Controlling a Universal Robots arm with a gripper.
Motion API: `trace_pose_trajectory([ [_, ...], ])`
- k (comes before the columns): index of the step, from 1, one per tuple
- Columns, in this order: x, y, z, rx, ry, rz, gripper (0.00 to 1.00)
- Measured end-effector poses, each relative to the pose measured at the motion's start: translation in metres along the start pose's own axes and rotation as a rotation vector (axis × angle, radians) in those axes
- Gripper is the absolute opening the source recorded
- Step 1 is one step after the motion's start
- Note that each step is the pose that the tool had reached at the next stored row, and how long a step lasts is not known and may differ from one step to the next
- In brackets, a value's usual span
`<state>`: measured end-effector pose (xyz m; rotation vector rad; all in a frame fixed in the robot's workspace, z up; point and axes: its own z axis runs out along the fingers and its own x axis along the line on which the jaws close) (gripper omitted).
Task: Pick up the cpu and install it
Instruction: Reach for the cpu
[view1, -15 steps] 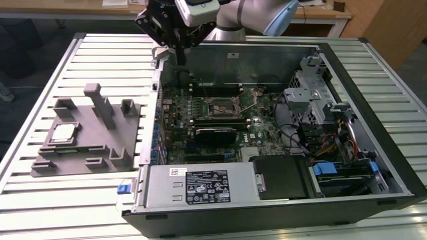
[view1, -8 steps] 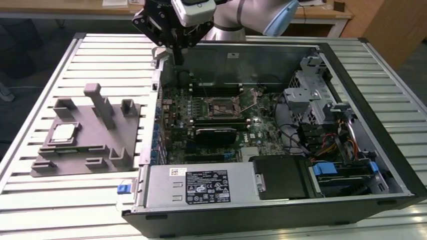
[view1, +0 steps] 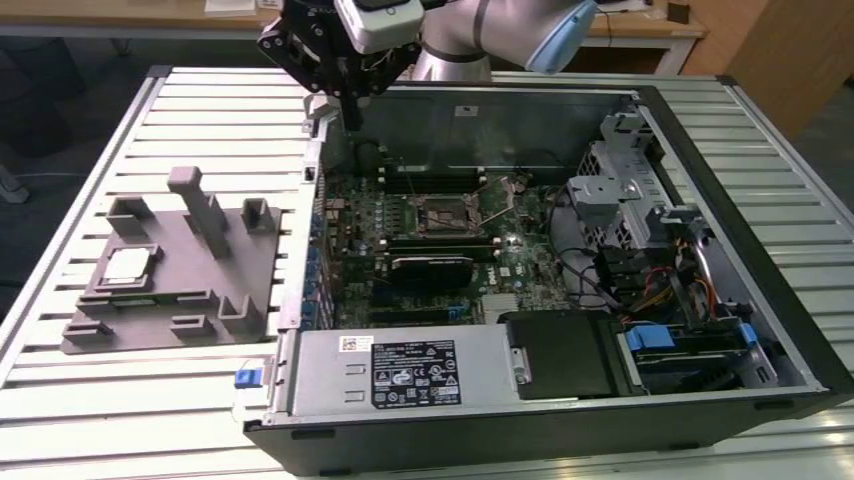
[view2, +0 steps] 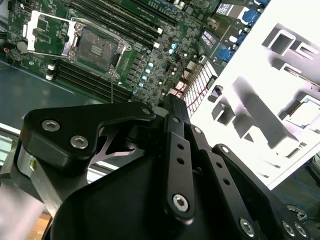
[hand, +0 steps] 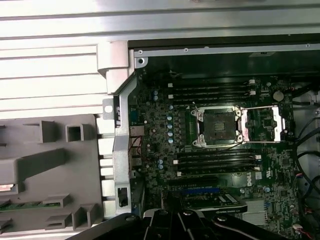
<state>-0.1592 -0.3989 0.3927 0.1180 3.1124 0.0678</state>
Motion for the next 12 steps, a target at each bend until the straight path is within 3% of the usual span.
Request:
trace_pose_trajectory([
  [12, 0.0067, -0.0005, 0.0000, 0.0001, 0.0001, 0.000, 0.11],
])
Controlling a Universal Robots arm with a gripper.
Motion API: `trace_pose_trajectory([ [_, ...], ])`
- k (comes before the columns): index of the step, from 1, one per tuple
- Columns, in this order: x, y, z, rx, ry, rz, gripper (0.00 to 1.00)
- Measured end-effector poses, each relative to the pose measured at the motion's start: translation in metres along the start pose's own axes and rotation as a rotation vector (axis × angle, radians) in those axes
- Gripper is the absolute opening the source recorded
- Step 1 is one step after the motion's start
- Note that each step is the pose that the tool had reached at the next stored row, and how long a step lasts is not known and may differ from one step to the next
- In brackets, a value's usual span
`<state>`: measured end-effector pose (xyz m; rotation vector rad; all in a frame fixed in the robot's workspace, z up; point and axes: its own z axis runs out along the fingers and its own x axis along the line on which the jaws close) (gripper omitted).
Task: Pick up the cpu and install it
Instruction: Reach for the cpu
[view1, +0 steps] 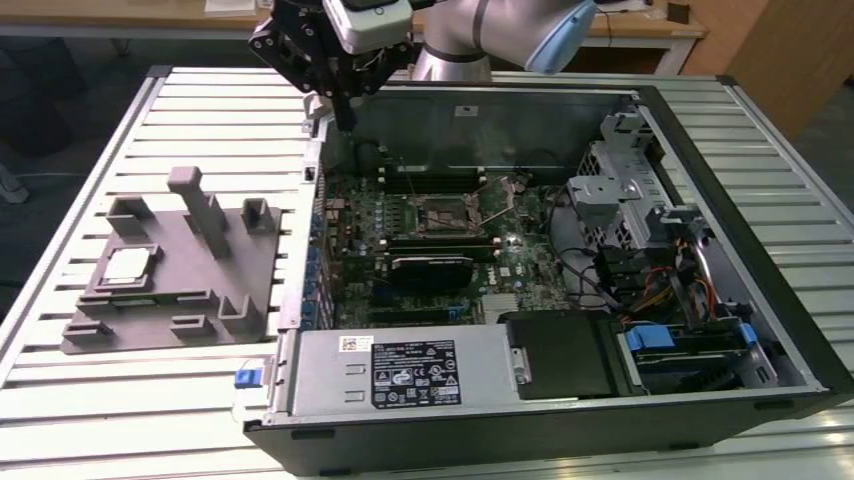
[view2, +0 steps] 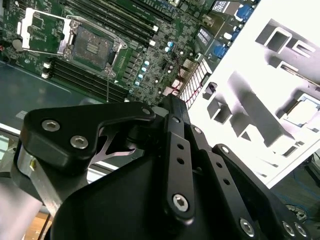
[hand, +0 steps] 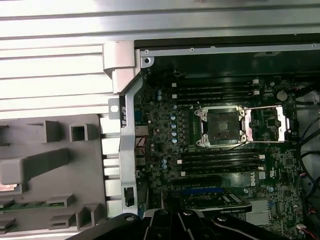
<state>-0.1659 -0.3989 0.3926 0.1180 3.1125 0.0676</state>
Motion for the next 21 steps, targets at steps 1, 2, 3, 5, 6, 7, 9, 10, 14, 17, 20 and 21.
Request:
trace_pose_trajectory([
  [1, 0.0005, -0.0001, 0.0000, -0.0001, 0.0000, 0.000, 0.11],
  [2, 0.0011, -0.0001, 0.0000, 0.0000, 0.0000, 0.000, 0.11],
  [3, 0.0017, -0.0001, 0.0000, -0.0001, -0.0001, 0.000, 0.11],
  [5, 0.0027, -0.0002, 0.0000, 0.0000, 0.0000, 0.000, 0.11],
  [6, 0.0032, -0.0002, 0.0000, 0.0000, -0.0001, 0.000, 0.11],
  [7, 0.0037, -0.0003, 0.0000, 0.0000, 0.0000, 0.000, 0.11],
  [9, 0.0046, -0.0003, 0.0000, 0.0000, 0.0000, 0.000, 0.11],
  [10, 0.0051, -0.0004, 0.0000, 0.0000, 0.0000, 0.000, 0.11],
  [14, 0.0073, -0.0006, 0.0001, 0.0000, 0.0000, 0.000, 0.11],
  [17, 0.0093, -0.0007, 0.0001, 0.0000, 0.0000, 0.000, 0.11],
  [20, 0.0116, -0.0009, 0.0001, -0.0001, -0.0001, 0.000, 0.11],
  [21, 0.0122, -0.0009, 0.0002, -0.0001, -0.0001, 0.000, 0.11],
])
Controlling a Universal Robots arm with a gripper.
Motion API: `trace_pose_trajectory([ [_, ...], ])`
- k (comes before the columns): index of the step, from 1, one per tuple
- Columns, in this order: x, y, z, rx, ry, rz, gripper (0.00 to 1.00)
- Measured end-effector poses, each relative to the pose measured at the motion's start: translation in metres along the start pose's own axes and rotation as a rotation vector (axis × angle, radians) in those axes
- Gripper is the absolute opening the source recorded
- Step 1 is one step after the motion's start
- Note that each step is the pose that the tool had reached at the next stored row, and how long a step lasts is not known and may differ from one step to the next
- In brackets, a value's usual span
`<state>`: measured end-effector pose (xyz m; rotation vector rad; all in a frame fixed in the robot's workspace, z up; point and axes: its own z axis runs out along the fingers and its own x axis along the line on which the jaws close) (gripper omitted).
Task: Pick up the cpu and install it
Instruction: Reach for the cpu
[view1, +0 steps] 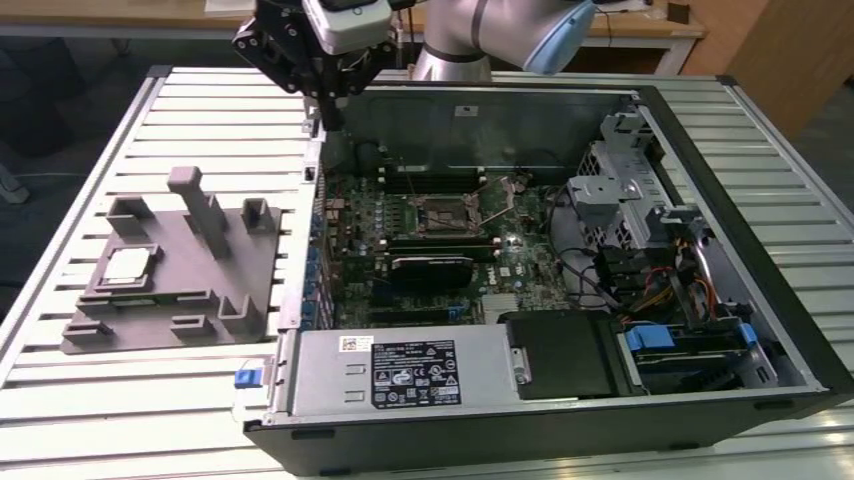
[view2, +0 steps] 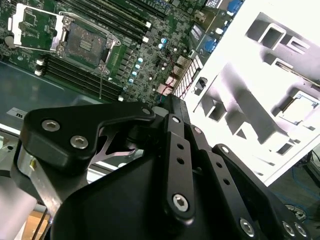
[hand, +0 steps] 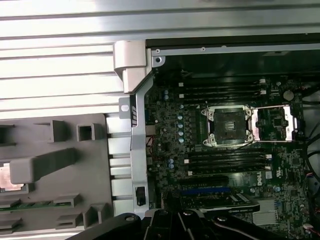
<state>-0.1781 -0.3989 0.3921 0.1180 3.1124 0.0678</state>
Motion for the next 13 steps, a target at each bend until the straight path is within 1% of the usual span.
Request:
trace_pose_trajectory([
  [6, 0.0062, -0.0005, 0.0000, 0.0002, 0.0001, 0.000, 0.11],
  [13, 0.0163, -0.0013, 0.0003, 0.0001, 0.0001, 0.000, 0.11],
])
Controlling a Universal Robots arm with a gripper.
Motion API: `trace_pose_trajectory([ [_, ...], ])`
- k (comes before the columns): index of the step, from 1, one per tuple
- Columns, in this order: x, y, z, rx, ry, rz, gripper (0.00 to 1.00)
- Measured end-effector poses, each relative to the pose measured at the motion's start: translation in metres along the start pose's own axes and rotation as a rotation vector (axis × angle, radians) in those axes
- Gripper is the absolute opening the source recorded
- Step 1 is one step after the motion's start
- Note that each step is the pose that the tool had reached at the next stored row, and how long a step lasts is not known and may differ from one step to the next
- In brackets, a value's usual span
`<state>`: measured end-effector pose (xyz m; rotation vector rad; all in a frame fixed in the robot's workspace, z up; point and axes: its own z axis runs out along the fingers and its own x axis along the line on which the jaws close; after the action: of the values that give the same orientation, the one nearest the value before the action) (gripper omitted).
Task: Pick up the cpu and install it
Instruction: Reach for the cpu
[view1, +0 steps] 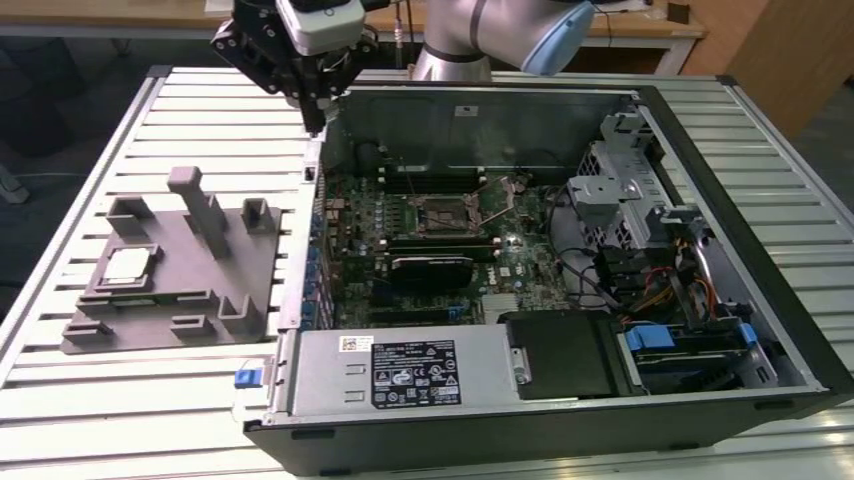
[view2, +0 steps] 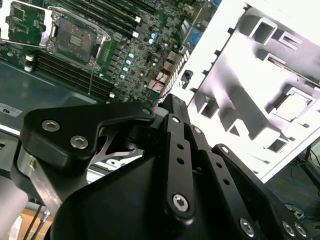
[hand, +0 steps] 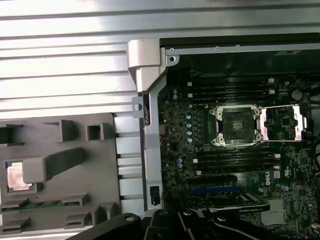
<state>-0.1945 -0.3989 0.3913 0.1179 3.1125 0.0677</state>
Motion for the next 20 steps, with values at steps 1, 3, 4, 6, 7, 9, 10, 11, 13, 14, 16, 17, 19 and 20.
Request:
trace_pose_trajectory([
  [1, 0.0019, -0.0001, 0.0001, 0.0000, 0.0000, 0.000, 0.11],
  [3, 0.0067, -0.0005, 0.0003, 0.0000, 0.0000, 0.000, 0.11],
  [4, 0.0097, -0.0007, 0.0003, 0.0001, 0.0001, 0.000, 0.11],
  [6, 0.0158, -0.0012, 0.0004, 0.0001, 0.0001, 0.000, 0.11],
  [7, 0.0182, -0.0014, 0.0005, 0.0000, 0.0000, 0.000, 0.11],
  [9, 0.0221, -0.0017, 0.0007, 0.0000, 0.0000, 0.000, 0.11],
  [10, 0.0240, -0.0019, 0.0008, 0.0000, 0.0001, 0.000, 0.11],
  [11, 0.0263, -0.0020, 0.0008, 0.0000, 0.0001, 0.000, 0.11],
  [13, 0.0311, -0.0024, 0.0009, 0.0000, 0.0000, 0.000, 0.11],
  [14, 0.0337, -0.0026, 0.0009, 0.0000, 0.0001, 0.000, 0.11],
  [16, 0.0404, -0.0031, 0.0009, 0.0000, 0.0001, 0.000, 0.11],
  [17, 0.0441, -0.0034, 0.0009, 0.0000, 0.0000, 0.000, 0.11],
  [19, 0.0511, -0.0037, 0.0009, 0.0000, 0.0000, 0.000, 0.11],
  [20, 0.0544, -0.0038, 0.0009, 0.0000, 0.0000, 0.000, 0.11],
])
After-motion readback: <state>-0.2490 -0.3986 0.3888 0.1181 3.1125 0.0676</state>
